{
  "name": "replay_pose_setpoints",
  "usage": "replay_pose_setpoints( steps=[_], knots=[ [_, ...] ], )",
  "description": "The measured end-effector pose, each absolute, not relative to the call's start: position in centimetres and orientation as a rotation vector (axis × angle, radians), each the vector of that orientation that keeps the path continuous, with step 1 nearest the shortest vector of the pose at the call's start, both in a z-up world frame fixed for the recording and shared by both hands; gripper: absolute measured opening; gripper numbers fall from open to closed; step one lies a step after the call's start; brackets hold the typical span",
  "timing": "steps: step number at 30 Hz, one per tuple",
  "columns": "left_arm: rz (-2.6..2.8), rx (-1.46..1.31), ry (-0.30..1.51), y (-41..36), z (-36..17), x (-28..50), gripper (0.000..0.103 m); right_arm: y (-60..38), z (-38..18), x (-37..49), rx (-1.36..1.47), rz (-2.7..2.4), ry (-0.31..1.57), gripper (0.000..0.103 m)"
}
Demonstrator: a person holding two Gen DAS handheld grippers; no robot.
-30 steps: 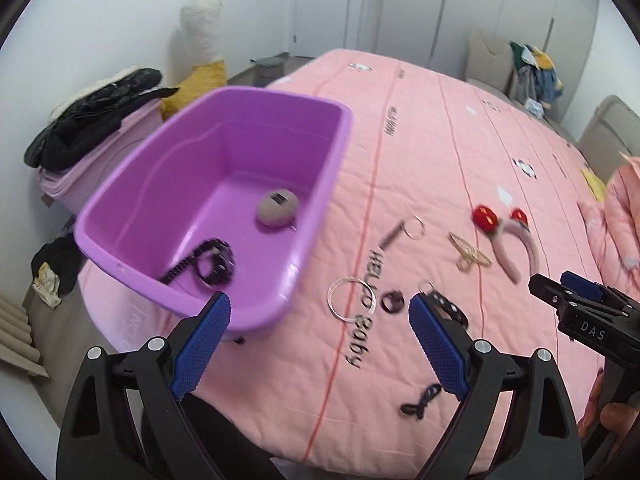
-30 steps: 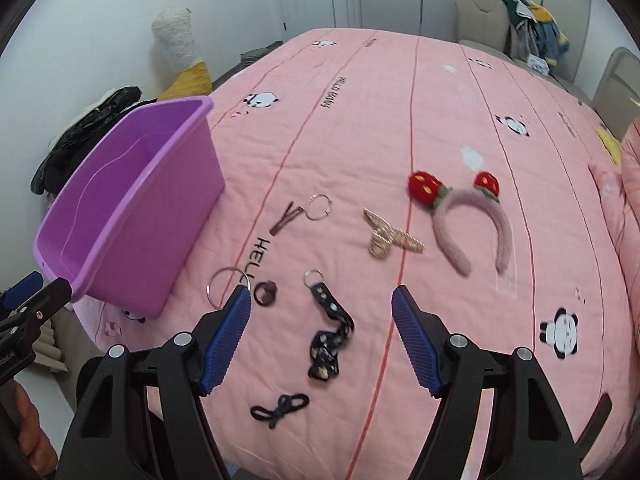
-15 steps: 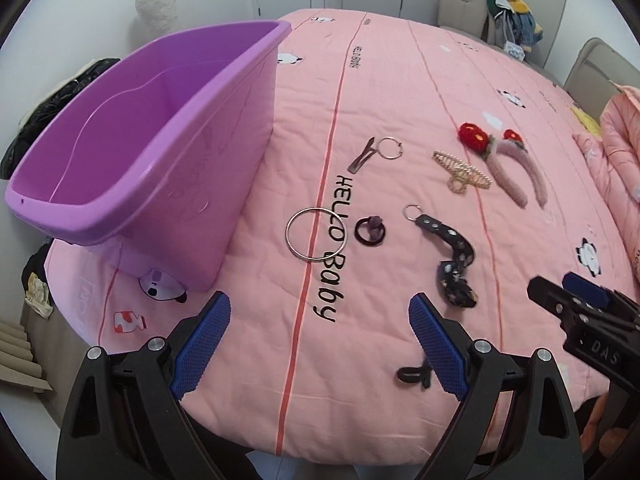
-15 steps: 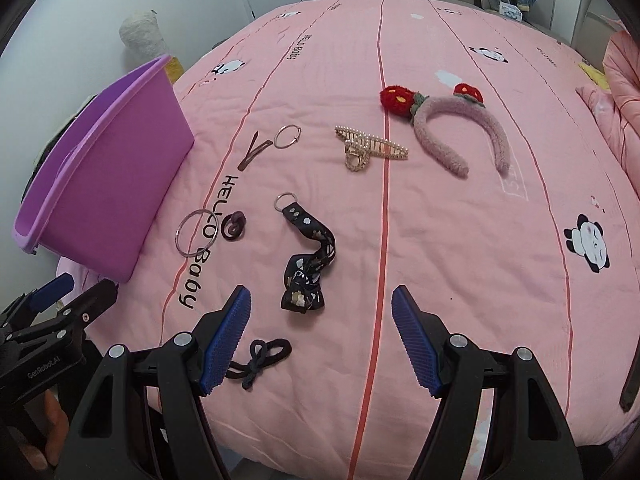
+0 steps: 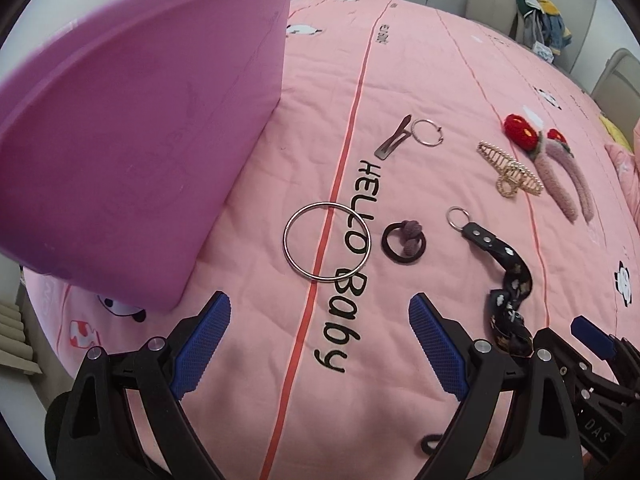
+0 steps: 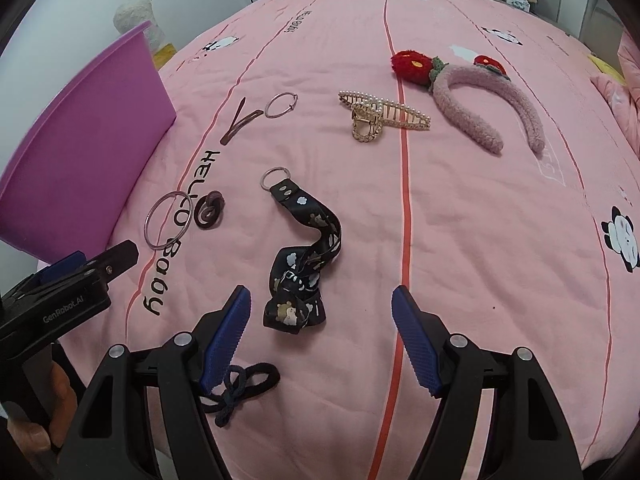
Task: Organize jewelry
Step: 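Move both tools back over the bed toward the remaining items, then grasp the silver bangle with the left tool while the right tool grasps the black lanyard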
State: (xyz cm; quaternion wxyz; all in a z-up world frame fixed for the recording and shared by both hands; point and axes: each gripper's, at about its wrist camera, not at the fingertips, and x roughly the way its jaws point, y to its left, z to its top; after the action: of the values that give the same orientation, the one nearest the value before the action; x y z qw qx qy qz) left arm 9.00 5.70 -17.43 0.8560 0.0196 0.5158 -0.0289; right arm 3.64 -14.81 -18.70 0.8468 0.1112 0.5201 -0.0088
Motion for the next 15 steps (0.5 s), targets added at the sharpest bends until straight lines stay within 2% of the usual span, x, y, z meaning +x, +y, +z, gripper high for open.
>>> replay_pose_setpoints(
  steps=[15],
  knots=[
    [-0.014, 0.045, 1.146, 5.8, -21.7, 12.4, 0.089, -14.1, -22.4, 6.2, 0.192, -0.031, 1.14, 0.07]
  ],
)
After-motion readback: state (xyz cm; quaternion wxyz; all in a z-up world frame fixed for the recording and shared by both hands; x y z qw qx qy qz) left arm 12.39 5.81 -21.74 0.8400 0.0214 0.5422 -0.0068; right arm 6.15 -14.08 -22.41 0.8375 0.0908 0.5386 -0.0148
